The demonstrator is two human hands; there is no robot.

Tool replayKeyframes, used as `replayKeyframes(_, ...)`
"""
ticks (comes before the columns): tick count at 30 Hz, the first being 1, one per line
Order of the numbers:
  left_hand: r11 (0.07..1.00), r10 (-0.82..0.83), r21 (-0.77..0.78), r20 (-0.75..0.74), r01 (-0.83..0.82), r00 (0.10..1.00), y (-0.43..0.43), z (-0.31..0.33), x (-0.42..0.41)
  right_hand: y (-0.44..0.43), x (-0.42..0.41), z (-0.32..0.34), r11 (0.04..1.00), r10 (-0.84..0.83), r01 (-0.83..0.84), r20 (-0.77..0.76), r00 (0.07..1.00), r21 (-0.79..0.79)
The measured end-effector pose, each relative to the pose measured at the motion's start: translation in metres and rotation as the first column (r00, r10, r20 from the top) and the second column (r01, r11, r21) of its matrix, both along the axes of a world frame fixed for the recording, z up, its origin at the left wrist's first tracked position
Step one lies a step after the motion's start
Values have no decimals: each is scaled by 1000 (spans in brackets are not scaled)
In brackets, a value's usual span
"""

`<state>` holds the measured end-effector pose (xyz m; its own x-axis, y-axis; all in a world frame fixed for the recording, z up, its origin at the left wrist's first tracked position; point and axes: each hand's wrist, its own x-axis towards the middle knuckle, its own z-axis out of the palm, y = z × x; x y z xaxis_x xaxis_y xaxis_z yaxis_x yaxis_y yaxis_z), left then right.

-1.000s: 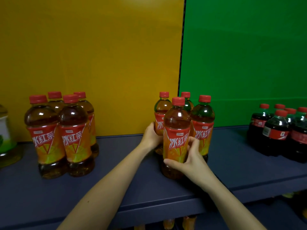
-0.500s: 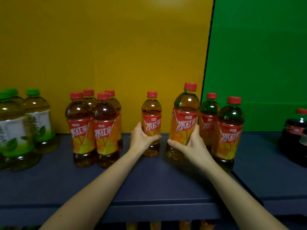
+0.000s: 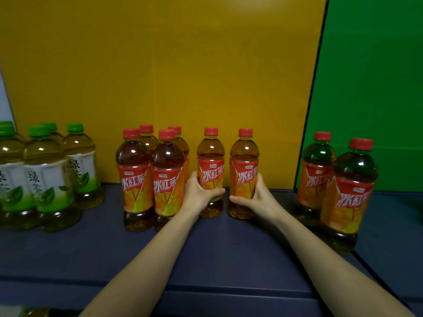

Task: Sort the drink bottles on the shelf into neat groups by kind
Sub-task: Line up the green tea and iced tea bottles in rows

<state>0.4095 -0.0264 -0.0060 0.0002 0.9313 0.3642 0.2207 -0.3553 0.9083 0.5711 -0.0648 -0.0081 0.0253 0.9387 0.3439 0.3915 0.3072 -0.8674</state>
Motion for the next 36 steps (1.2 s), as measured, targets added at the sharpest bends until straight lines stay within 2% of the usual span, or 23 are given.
replayKeyframes(5, 1000, 4, 3, -34, -4, 999, 6, -4, 1, 7, -5, -5, 1000, 6, -6, -10, 1000, 24)
replayKeyframes(11, 994, 69, 87, -103, -60, 992, -1, -7, 5, 11, -11, -9, 999, 32, -33, 41, 999, 23)
replayKeyframes(21, 998, 70, 10, -96, -69, 993, -3, -6, 3, -3, -16, -3, 998, 12, -9, 40, 999, -65)
replayKeyframes(24, 999, 47, -13, -130, -49, 990, -13, -3, -1, -29, -11, 7, 994, -53, 64, 119, 991, -85)
replayKeyframes(27, 998, 35, 54, -181, -26, 983, -39, -1, -5, -71, 3, 16, 983, -181, 170, 249, 952, 65)
replayKeyframes(29, 978, 79, 204, -233, -31, 969, -62, -1, -3, -102, 16, 18, 947, -278, 214, 281, 918, 239)
replayKeyframes(32, 909, 83, 415, -281, 42, 956, -83, 0, 12, -135, 40, 18, 814, -486, 322, 262, 834, 483)
replayKeyframes(36, 867, -52, 452, -337, 210, 940, -83, 5, 47, -148, 71, 7, 547, -785, 555, 154, 600, 626)
